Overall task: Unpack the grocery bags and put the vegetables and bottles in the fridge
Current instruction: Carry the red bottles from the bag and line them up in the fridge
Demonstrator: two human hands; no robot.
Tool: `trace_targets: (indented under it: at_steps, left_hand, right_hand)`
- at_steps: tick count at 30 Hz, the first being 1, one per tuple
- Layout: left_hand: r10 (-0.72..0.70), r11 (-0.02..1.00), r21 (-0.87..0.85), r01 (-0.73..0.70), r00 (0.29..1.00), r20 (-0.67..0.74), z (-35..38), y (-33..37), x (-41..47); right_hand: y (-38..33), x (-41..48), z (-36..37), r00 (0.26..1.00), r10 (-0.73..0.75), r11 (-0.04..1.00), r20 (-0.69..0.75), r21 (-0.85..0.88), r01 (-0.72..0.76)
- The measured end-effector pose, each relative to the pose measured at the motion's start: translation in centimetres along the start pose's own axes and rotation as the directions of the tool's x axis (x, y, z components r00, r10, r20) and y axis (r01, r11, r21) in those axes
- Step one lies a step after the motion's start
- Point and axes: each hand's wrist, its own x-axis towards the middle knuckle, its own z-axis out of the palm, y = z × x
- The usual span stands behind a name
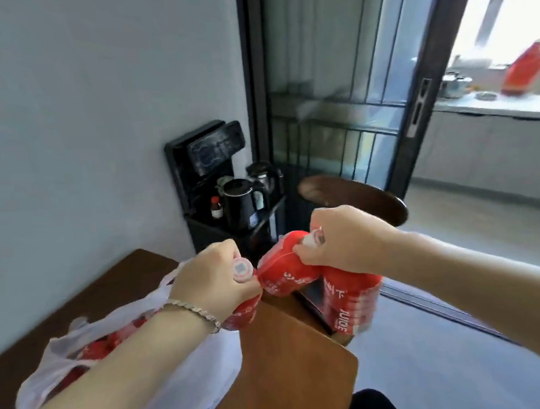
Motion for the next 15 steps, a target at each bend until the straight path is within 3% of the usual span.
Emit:
trace_targets:
  at_steps: [4,8,15]
  left_hand:
    - [0.246,0.968,-0.079,-0.239,0.965,0.095,5.5,10.5,1.7]
    - [0.502,0.86,-0.192,-0.473,0.852,0.15,11.0,23.8,0.7]
    - [0.698,0.709,-0.352,-0.611,0.68,0.226,20.9,48.5,-5.8]
  right_hand:
    - [9.7,-6.3,-2.1,0.967,0.246,0.965,-0.065,-0.073,-0.25]
    - [20.0,-15.1,-4.1,0.865,0.476,0.864,-0.16,-0.1,-0.494]
    - [36.2,-36.2,-8.9,0.678,0.698,0.673,-0.23,-0.114,-0.731]
